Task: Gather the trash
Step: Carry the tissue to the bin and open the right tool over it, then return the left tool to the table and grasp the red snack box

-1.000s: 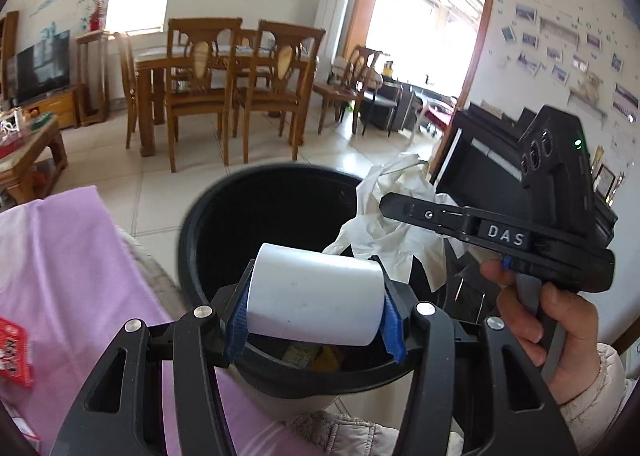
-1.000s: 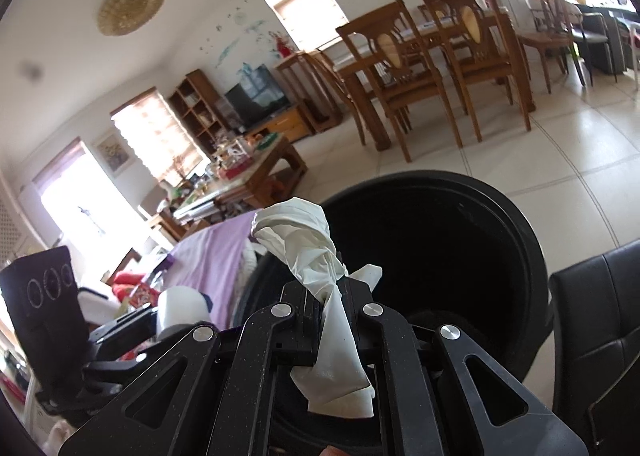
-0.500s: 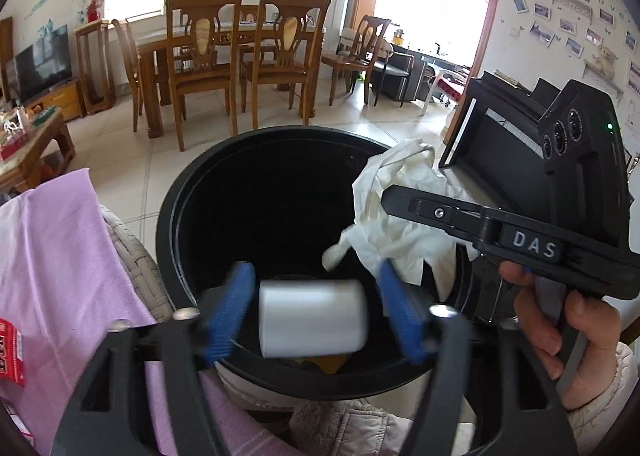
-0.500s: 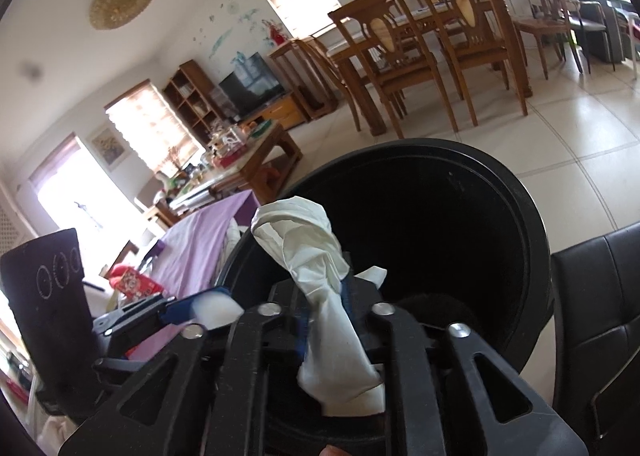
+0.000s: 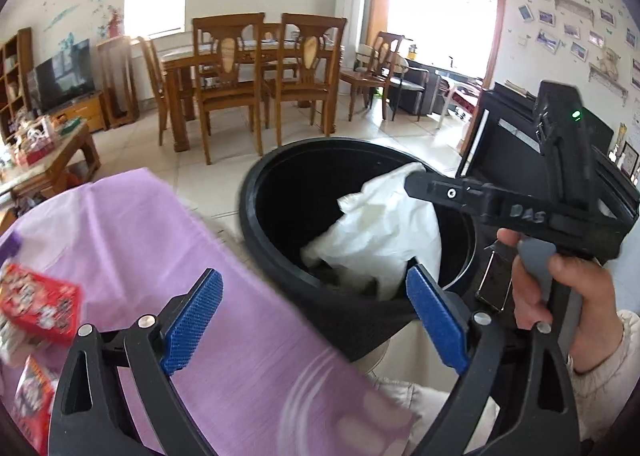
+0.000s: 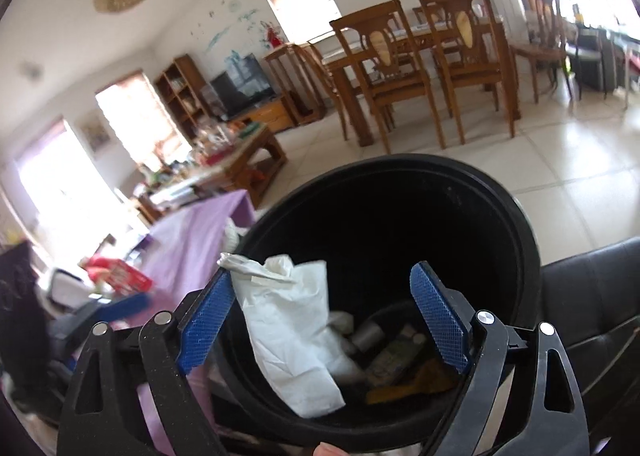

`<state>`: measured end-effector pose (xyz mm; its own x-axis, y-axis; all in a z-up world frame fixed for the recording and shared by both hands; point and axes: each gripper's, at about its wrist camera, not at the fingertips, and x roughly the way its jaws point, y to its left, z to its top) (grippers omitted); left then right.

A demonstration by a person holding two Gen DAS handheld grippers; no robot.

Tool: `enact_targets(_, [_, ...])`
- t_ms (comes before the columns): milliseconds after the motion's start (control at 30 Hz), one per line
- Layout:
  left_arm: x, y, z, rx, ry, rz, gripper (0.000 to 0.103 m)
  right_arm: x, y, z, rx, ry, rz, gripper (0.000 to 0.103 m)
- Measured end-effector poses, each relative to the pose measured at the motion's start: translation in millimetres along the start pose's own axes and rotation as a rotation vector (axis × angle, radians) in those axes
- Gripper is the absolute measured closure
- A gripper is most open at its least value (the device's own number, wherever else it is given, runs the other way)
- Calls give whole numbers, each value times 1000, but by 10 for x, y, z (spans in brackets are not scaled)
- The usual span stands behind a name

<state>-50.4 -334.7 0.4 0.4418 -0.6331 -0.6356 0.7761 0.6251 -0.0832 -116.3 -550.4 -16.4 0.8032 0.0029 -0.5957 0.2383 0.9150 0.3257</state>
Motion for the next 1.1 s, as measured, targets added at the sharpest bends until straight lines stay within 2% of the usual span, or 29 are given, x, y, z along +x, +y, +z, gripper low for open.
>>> enact_targets(67, [-125, 115, -56, -21, -3, 0, 11, 94, 92, -18, -45, 70, -52, 16])
enact_targets(167, [-303, 267, -165, -30, -9, 25, 11, 184, 144, -59, -95, 163, -73, 16])
enact_targets(333, [-593, 662, -375, -69, -17, 80, 11, 101, 359, -113, -159, 184, -68, 12])
enact_targets(433, [-740, 1011, -512, -134, -17, 131, 11, 88, 514, -110, -159, 163, -6, 12])
enact_targets(600, [-927, 1542, -781, -229, 8, 225, 11, 206, 1034, -110, -219, 115, 100, 12])
enact_targets(700, [-971, 1711, -898, -276, 39, 220, 11, 376, 1443, -102, -260, 129, 190, 12])
enact_targets(867, [-875, 1811, -939, -262, 121, 220, 11, 698, 2076, -88, -348, 143, 278, 12])
enact_targets(967, [-835, 1796, -966, -241, 139, 182, 11, 917, 2395, -45, -373, 155, 330, 12])
enact_targets(1100, [-812, 1812, -993, -207, 150, 201, 11, 1102, 2701, 24, -403, 159, 350, 12])
